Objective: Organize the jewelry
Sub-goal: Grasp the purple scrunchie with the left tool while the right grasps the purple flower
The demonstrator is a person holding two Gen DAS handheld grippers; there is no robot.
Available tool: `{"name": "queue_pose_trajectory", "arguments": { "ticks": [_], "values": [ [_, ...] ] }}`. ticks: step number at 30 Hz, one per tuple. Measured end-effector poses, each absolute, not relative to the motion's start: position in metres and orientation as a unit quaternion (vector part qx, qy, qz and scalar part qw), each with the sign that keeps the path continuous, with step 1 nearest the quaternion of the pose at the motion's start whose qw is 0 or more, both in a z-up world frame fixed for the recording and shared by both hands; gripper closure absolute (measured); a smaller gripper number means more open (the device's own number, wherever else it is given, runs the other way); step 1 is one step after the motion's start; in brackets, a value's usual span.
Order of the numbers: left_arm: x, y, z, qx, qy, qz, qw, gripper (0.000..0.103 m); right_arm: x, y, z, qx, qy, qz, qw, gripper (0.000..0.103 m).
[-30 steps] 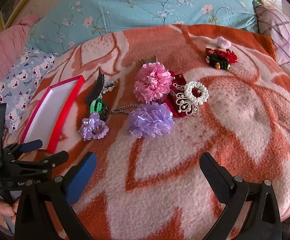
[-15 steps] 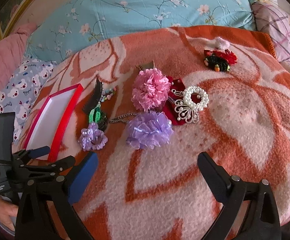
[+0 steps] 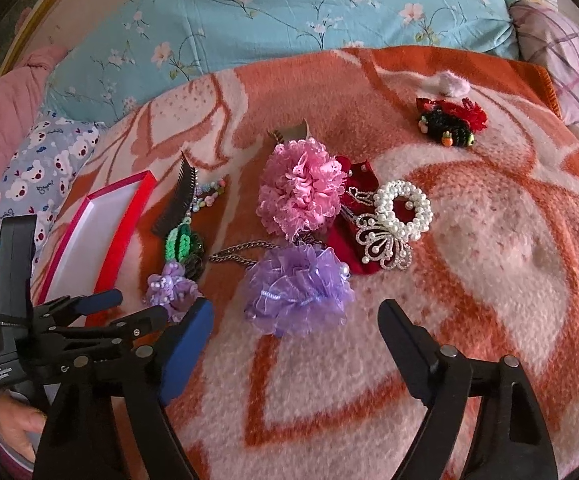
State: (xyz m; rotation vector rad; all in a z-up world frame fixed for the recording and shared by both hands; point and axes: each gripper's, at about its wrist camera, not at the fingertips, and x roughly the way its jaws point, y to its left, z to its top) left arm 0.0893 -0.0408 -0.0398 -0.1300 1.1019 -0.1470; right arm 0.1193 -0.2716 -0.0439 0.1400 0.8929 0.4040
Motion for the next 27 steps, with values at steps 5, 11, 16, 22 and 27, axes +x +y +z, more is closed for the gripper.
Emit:
{"name": "queue_pose_trajectory", "arguments": {
  "ticks": [5,11,16,22,27],
  "values": [
    [0.102,-0.039,-0.053,-0.083,0.535,-0.087,0.836,0.054,0.134,-0.266,-0.058,0.069,0.441,0.194,0.874,0.04],
    [0.092,-0.034,-0.044,-0.088,0.524,-0.107,0.841,0.076,0.134,-0.265,-0.063,0.073,0.444,0.208,0.869,0.086],
    [0.074,-0.03,-0.025,-0.091,0.506,-0.122,0.849,0.077,0.124,-0.263,-0.048,0.076,0.424,0.22,0.875,0.089],
    [0.054,-0.013,0.0,-0.094,0.482,-0.123,0.862,0.077,0.11,-0.257,-0.029,0.086,0.406,0.25,0.875,0.089],
    [0.04,0.012,0.014,-0.1,0.467,-0.1,0.873,0.077,0.104,-0.242,-0.018,0.093,0.397,0.277,0.87,0.089]
  ]
}}
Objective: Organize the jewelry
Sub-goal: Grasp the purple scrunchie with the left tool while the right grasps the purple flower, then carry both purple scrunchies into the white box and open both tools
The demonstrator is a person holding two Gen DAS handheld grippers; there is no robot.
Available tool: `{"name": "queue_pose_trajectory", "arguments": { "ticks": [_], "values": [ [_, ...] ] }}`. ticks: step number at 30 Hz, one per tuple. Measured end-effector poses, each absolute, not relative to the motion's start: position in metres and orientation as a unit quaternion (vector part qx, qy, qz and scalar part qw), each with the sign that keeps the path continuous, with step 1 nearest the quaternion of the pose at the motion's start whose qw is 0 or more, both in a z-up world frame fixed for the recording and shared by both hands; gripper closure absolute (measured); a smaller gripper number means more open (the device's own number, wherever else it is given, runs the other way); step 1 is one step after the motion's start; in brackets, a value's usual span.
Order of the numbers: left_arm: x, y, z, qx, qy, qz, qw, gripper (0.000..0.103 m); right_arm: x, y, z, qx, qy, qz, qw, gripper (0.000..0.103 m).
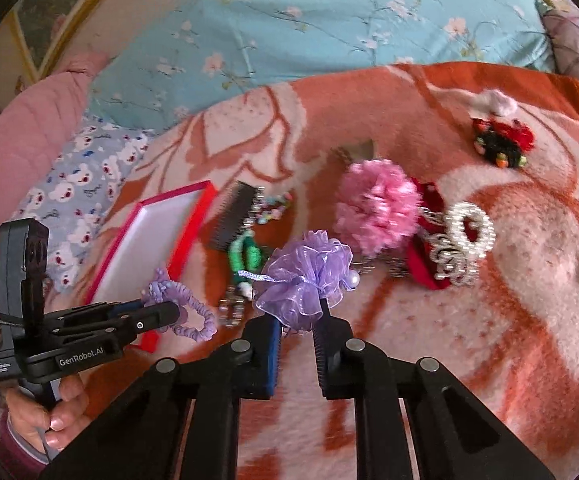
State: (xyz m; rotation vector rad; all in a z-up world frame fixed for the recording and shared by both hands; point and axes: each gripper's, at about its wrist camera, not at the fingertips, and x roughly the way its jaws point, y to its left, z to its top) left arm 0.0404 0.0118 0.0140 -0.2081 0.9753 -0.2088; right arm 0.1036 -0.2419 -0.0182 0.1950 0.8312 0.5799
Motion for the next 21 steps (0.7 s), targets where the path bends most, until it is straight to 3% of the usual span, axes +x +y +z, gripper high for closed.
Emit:
{"name": "queue_pose_trajectory", "arguments": {
  "ticks": [21],
  "values": [
    [0.015,0.145,0.014,-0.143,0.442,0.034,0.885,0.077,0.083,-0.093,-0.012,0.048,0.398,0.424,0.812,0.089]
  ]
}}
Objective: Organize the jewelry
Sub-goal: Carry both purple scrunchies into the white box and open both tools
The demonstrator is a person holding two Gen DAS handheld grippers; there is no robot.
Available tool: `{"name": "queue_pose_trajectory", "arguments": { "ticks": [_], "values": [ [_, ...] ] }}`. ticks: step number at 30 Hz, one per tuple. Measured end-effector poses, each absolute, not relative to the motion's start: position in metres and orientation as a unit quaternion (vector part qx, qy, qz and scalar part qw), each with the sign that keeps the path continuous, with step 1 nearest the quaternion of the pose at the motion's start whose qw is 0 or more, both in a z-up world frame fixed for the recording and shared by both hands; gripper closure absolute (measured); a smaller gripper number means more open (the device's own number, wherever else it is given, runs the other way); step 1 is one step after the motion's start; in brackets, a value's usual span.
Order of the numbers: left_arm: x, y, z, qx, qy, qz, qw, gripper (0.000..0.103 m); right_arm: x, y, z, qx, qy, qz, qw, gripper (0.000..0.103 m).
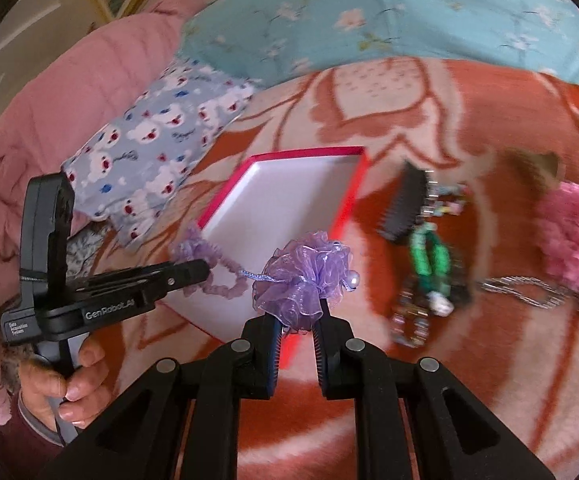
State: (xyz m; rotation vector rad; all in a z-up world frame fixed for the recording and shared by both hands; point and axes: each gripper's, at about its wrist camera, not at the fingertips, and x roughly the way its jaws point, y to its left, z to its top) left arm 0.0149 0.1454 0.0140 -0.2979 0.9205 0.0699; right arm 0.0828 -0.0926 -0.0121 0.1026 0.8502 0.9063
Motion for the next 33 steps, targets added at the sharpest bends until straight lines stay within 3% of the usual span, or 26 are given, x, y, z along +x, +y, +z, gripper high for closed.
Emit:
{"name": "queue_pose_trajectory", "arguments": {
  "ticks": [14,31,33],
  "values": [
    [0.037,0.195,-0.015,-0.152,0.465,0.075,0.869,0.077,0.114,-0.009,-0.031,0.04,0.421,0.445,0.789,0.089],
    [0.02,0.193,-0.037,-0.134,0.498,0.081,0.853,0.076,0.097,-0.003,-0.063,0.019,0.471,0.452,0.757,0.085],
    [0.019,0.193,-0.037,-0.132,0.497,0.084,0.854,0.073,0.096,-0.003,-0.063,0.018,0.472,0.452,0.757,0.084]
  ]
}}
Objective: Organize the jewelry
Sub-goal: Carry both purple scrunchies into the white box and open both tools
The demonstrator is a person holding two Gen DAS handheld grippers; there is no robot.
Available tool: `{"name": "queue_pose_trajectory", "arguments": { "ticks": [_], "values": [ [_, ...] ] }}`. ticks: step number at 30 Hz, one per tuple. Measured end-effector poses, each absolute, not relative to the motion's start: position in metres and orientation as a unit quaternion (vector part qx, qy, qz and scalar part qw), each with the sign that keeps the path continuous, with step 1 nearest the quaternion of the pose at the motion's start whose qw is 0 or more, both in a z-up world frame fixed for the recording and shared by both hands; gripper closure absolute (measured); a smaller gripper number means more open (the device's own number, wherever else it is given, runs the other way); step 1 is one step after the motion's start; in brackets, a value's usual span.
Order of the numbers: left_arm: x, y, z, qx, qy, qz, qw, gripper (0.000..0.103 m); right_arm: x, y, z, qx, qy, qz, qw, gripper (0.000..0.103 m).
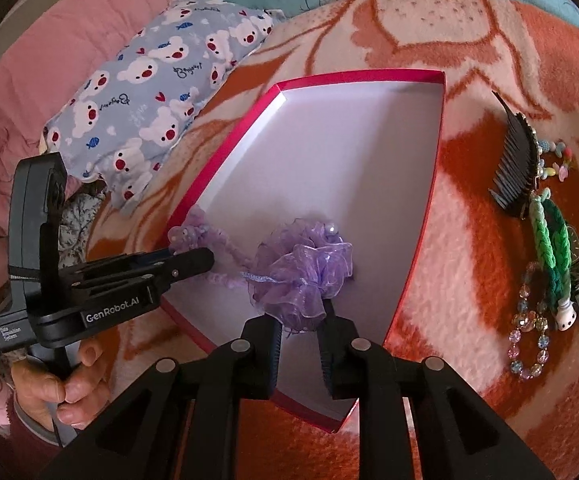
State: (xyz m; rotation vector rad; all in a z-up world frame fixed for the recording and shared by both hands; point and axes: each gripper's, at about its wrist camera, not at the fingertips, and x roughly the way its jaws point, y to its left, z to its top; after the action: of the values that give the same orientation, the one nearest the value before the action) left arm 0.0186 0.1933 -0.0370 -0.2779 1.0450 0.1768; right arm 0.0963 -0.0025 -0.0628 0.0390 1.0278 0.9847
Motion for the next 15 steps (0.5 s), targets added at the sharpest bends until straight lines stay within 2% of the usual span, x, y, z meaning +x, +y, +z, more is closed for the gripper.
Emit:
{"name": "queue_pose_trajectory", "arguments": {
  "ticks": [2,4,6,8,10,11,12,15],
  "values": [
    [0.018,0.194,-0.037,-0.129,0.497,0.087,0.854,0.068,0.096,-0.003,-0.061,0.017,0.469,0.452,0.759,0.082],
    [0.018,0.195,-0.037,-0.127,0.498,0.089,0.853,0.06,0.095,-0.002,-0.061,0.015,0.468,0.452,0.759,0.074],
    [0.016,0.196,-0.035,-0.128,0.497,0.09,0.853,0.053,0.094,-0.002,-0.061,0.014,0.468,0.452,0.759,0.06],
    [0.015,0.196,-0.033,-0.129,0.497,0.087,0.854,0.05,0.093,-0.003,-0.06,0.013,0.467,0.452,0.76,0.053],
    [0.012,0.194,-0.029,-0.124,0.494,0.086,0.856,0.046,0.091,-0.004,-0.057,0.013,0.464,0.454,0.761,0.053],
    [0.011,0.192,-0.027,-0.118,0.492,0.089,0.858,0.041,0.09,-0.005,-0.055,0.013,0.461,0.454,0.762,0.053],
    [0.01,0.191,-0.025,-0.11,0.491,0.093,0.859,0.035,0.089,-0.006,-0.053,0.012,0.458,0.455,0.763,0.05],
    [0.006,0.186,-0.017,-0.105,0.483,0.092,0.865,0.033,0.086,-0.013,-0.047,0.013,0.45,0.459,0.766,0.038]
  ]
}}
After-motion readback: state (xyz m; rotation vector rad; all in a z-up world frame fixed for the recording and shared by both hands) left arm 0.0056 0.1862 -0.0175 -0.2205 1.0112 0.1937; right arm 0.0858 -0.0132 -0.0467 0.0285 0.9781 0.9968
